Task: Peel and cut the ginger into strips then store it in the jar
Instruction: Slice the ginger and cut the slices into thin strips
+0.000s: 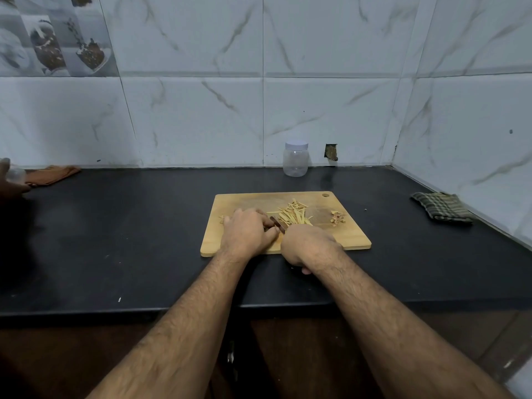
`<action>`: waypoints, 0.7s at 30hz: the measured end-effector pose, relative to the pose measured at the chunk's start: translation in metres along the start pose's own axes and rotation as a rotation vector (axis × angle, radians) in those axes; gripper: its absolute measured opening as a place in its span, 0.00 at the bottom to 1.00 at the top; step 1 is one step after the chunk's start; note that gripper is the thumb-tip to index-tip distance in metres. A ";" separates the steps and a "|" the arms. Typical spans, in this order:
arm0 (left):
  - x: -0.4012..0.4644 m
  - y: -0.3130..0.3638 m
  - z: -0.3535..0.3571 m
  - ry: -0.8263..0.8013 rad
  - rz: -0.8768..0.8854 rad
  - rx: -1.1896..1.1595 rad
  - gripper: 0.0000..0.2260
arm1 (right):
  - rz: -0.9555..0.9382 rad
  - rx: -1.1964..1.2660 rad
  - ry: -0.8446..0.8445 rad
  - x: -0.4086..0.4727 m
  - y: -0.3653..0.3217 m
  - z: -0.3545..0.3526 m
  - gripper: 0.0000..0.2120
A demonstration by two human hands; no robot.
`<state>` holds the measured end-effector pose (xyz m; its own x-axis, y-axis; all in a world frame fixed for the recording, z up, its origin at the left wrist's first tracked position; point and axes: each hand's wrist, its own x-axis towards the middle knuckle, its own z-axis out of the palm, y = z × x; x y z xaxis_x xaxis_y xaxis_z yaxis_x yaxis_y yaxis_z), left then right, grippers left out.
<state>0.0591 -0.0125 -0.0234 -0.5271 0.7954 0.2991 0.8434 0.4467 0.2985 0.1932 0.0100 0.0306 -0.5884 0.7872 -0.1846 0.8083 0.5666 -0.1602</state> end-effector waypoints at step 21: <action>0.013 0.001 -0.010 -0.082 -0.052 0.033 0.11 | -0.040 -0.175 -0.027 -0.007 -0.003 0.002 0.05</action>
<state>0.0524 -0.0056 -0.0103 -0.5611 0.8011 0.2085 0.8189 0.5004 0.2813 0.1945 0.0027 0.0302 -0.6185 0.7577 -0.2081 0.7743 0.6328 0.0027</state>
